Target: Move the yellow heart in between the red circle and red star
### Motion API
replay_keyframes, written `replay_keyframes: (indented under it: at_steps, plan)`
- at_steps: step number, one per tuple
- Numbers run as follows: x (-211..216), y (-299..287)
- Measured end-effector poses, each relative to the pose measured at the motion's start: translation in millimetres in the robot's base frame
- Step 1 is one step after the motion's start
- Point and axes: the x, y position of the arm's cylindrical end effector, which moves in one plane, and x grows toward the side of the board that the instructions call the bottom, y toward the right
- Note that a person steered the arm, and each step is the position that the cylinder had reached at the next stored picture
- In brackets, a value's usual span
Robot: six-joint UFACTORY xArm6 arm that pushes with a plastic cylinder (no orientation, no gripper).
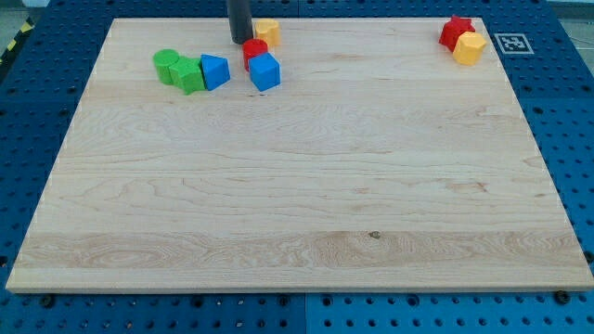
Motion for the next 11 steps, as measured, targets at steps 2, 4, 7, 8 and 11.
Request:
replay_keyframes:
  at_steps: [2,4,7,8,11]
  plan:
    - [-3,25]
    - [-19,46]
    - [-7,78]
    - [-6,78]
    - [9,124]
